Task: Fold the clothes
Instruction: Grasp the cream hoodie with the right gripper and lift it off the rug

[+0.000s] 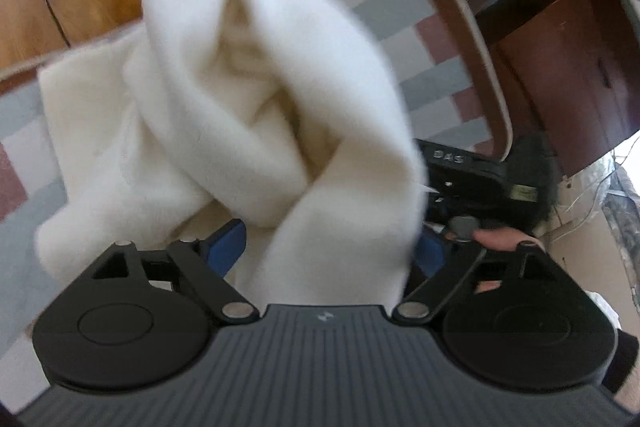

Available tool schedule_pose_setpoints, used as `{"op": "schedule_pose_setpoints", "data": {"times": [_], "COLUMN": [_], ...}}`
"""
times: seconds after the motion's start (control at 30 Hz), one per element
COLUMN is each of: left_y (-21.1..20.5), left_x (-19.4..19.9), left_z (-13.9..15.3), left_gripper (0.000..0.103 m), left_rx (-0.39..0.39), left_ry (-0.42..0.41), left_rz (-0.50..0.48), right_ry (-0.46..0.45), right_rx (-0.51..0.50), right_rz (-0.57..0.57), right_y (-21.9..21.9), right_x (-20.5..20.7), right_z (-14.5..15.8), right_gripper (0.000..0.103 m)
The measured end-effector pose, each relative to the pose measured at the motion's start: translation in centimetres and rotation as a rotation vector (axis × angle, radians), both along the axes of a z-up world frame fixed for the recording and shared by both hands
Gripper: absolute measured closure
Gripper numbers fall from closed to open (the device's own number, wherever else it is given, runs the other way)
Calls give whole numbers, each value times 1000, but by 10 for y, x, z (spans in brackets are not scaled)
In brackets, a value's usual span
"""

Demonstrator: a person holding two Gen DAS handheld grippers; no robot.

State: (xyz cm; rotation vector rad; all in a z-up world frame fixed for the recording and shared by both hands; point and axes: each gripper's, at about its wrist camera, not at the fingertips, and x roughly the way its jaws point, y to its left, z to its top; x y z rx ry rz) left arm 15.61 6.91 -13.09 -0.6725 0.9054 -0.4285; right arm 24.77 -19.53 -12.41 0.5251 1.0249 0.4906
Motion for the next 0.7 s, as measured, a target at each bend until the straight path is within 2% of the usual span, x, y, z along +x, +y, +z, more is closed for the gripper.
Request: {"op": "schedule_pose_setpoints", "data": {"times": [0.03, 0.07, 0.13, 0.23, 0.33, 0.4, 0.5, 0.63, 0.7], "left_y": [0, 1, 5, 11, 25, 36, 55, 79, 92], "left_x": [4, 3, -6, -24, -47, -65, -96, -144, -171], "left_z": [-7, -10, -8, 15, 55, 86, 134, 197, 219], "left_gripper": [97, 95, 96, 96, 96, 96, 96, 96, 96], "left_rx": [-21, -35, -44, 8, 49, 106, 147, 204, 237], "left_ry": [20, 25, -3, -89, -202, -288, -399, -550, -587], "left_rz": [-11, -16, -13, -4, 27, 58, 97, 139, 150], "right_ry": [-15, -30, -55, -93, -140, -177, -299, -426, -481], "right_rx": [4, 11, 90, 222, 292, 354, 383, 450, 484], "right_rz": [30, 59, 90, 155, 216, 261, 407, 515, 567], "right_y": [7, 13, 19, 31, 57, 72, 100, 128, 143], "right_x": [-5, -11, -27, -52, -71, -78, -96, -115, -129], "right_z": [6, 12, 27, 48, 76, 95, 146, 208, 232], "right_gripper": [64, 66, 68, 68, 69, 68, 68, 68, 68]}}
